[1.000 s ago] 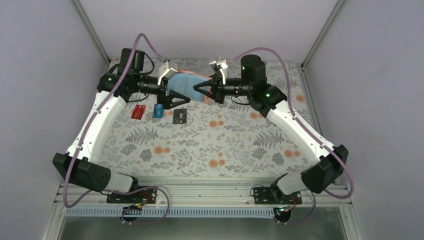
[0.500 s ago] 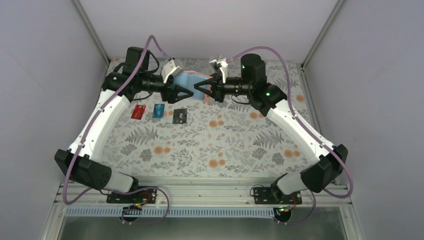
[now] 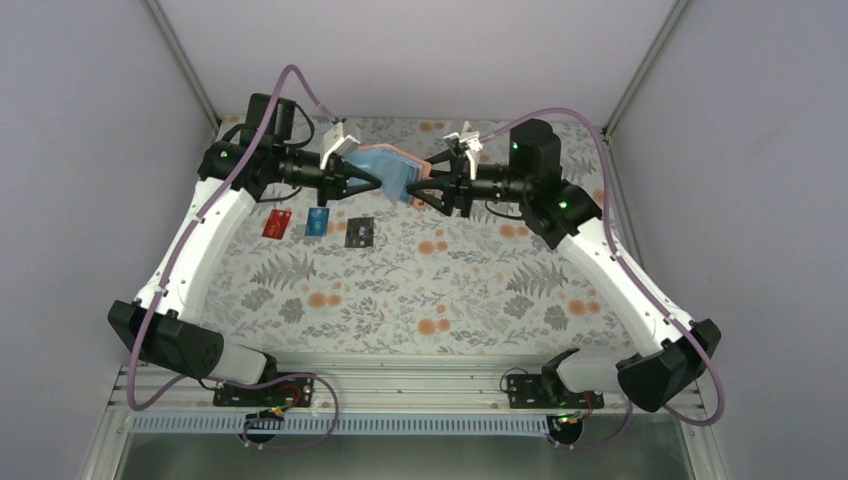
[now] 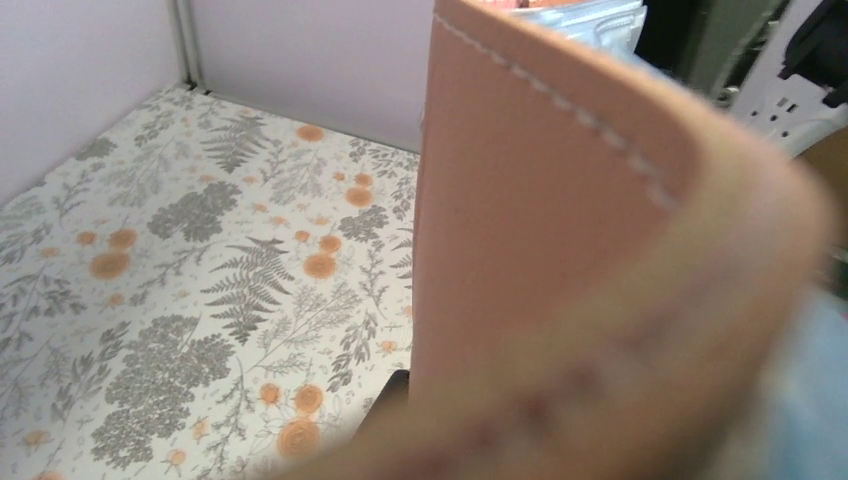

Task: Take the credit cards out of the card holder

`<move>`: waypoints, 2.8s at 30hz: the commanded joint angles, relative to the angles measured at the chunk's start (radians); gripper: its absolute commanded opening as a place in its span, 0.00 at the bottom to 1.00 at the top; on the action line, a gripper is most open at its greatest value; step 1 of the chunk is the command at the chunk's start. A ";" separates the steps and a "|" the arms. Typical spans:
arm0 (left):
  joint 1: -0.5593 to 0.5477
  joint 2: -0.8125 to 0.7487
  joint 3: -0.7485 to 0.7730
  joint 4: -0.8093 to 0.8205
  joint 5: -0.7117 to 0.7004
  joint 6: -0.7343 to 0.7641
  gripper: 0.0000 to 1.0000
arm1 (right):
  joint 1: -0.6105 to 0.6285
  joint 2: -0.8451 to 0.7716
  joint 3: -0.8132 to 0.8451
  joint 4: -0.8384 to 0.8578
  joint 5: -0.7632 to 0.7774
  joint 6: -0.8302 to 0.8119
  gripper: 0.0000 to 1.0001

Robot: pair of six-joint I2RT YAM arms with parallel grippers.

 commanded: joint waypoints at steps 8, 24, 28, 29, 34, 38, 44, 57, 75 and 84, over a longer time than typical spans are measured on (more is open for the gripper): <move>0.008 -0.013 0.030 -0.050 0.131 0.077 0.02 | -0.020 -0.001 -0.040 -0.005 0.038 -0.048 0.46; 0.009 -0.012 0.032 -0.032 0.084 0.054 0.48 | -0.009 0.062 0.009 0.082 -0.083 0.044 0.04; 0.028 -0.014 0.062 0.027 -0.150 -0.053 0.85 | -0.051 0.122 0.098 -0.123 0.318 0.151 0.04; 0.033 -0.018 0.062 0.045 -0.210 -0.076 0.86 | -0.057 0.155 0.130 -0.196 0.465 0.175 0.04; 0.037 -0.032 0.044 0.089 -0.366 -0.112 0.87 | -0.060 0.329 0.201 -0.462 1.101 0.247 0.04; 0.037 -0.029 0.024 0.090 -0.321 -0.110 0.86 | -0.056 0.390 0.221 -0.493 1.102 0.255 0.04; 0.015 -0.012 0.001 0.078 -0.175 -0.100 0.76 | -0.035 0.385 0.233 -0.436 0.905 0.243 0.04; -0.044 0.028 -0.033 0.115 -0.025 -0.145 0.70 | -0.012 0.323 0.214 -0.267 0.406 0.200 0.04; -0.014 0.019 0.035 0.079 -0.124 -0.124 0.29 | -0.013 0.092 0.029 -0.001 -0.032 0.035 0.04; 0.002 0.006 0.069 0.040 -0.078 -0.082 0.29 | -0.011 0.076 0.022 0.005 -0.055 0.016 0.04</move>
